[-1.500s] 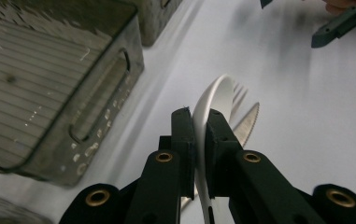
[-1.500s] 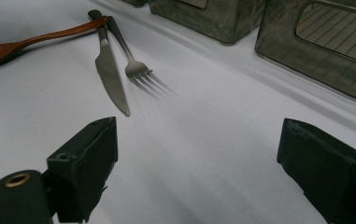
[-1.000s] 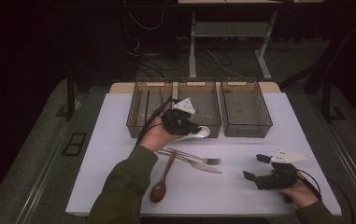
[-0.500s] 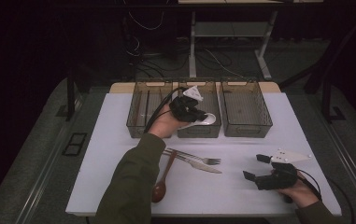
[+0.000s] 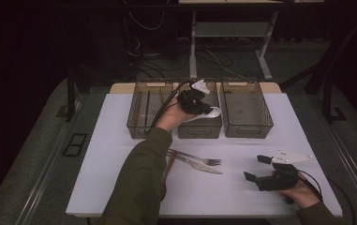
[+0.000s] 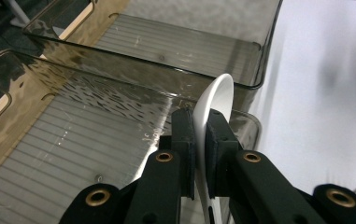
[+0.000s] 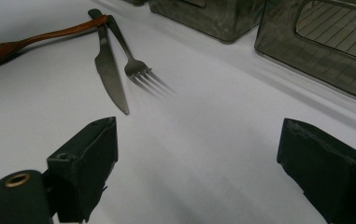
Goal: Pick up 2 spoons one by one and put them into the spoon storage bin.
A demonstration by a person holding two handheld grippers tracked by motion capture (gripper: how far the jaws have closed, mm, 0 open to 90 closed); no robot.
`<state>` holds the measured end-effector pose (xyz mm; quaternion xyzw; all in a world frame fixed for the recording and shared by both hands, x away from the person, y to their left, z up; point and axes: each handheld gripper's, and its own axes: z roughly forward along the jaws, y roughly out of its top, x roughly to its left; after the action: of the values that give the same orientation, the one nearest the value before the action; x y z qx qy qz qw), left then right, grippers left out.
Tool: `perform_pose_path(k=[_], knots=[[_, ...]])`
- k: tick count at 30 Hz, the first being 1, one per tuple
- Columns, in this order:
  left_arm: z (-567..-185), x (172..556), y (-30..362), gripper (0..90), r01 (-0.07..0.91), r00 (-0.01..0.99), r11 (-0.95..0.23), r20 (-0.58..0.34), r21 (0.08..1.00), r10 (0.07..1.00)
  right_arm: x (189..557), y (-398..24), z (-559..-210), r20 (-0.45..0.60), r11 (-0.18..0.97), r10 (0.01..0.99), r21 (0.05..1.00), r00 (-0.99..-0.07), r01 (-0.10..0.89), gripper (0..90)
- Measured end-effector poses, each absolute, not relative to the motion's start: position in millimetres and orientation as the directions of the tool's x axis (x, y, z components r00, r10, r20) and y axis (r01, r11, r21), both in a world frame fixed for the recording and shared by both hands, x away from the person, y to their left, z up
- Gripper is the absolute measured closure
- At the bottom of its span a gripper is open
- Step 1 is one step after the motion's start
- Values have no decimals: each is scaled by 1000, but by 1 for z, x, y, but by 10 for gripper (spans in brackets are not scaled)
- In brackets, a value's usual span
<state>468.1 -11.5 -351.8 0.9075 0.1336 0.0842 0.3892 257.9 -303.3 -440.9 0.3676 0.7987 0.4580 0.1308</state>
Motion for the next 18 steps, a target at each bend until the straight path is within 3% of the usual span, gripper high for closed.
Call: perform_pose_path(k=[8,11,18], knots=[[-369,476,-19,819,212,951,-680,13,702,309,257,-304,-441,127,311,705,829,-698,465,123],[-370,476,-18,688,222,945,-667,11,711,326,257,-304,-441,128,310,704,829,-698,465,123],[-368,475,-14,581,239,942,-636,-16,734,335,257,-304,-441,127,312,703,829,-699,464,123]])
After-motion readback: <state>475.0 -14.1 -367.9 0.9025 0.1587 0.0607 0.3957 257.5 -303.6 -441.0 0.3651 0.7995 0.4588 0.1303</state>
